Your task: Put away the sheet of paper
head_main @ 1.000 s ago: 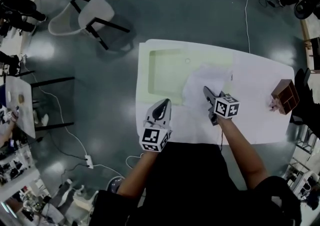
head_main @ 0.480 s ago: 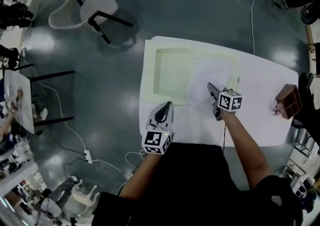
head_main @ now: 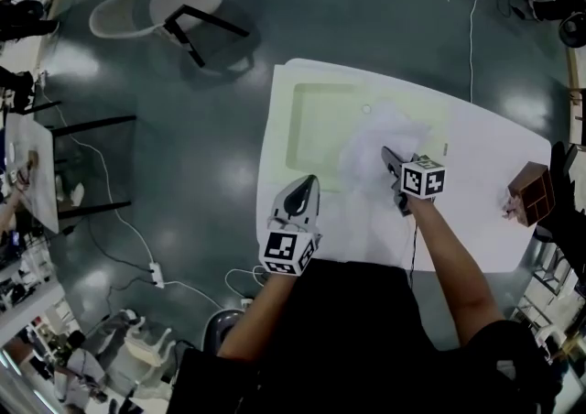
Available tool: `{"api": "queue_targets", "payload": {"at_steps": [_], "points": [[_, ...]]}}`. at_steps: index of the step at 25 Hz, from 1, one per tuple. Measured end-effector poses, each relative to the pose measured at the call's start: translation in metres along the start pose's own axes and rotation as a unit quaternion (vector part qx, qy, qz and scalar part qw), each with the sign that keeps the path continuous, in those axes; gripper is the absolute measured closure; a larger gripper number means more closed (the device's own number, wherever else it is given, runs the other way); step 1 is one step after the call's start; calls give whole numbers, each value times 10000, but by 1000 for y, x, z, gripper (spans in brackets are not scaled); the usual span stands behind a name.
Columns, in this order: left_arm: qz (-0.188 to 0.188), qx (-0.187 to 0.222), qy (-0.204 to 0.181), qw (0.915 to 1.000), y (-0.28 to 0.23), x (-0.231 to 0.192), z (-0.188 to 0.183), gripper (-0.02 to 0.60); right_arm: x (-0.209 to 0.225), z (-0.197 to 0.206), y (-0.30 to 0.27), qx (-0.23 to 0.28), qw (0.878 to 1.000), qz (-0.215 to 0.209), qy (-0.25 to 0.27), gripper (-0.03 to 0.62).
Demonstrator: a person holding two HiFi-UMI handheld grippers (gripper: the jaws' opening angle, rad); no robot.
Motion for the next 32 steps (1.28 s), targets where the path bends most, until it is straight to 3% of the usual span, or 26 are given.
{"api": "queue_targets", "payload": {"at_steps": [4,14,21,25,32], "points": [[-55,-53,20,10000,3,-2,7,578,-15,-1,-11,-148,9989,-179,396,595],[-150,-39,49,9999,6,-7,11,578,-40,0,-20,-167,9969,-231,736,595],[-140,-41,73,9999,11,-3,15,578,-62,-2,-19,-264,9878,-233,1514,595],[-152,-33,55,9999,15,-3,15,578,-64,-4,-28,-300,9877,-340,1498,595],[-271,-18,97,9996,25,-10,21,578,-43,-12,-47,-380,9940,-288,980,595]]}}
Point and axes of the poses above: the fingertips, and each gripper's own axes: y backward along the fingers, x to its right, z out of its underside, the point moved 10 cm from there along y, backward along the fingers, and after that the axes turned 9 degrees about -z, right-handed, at the moved point
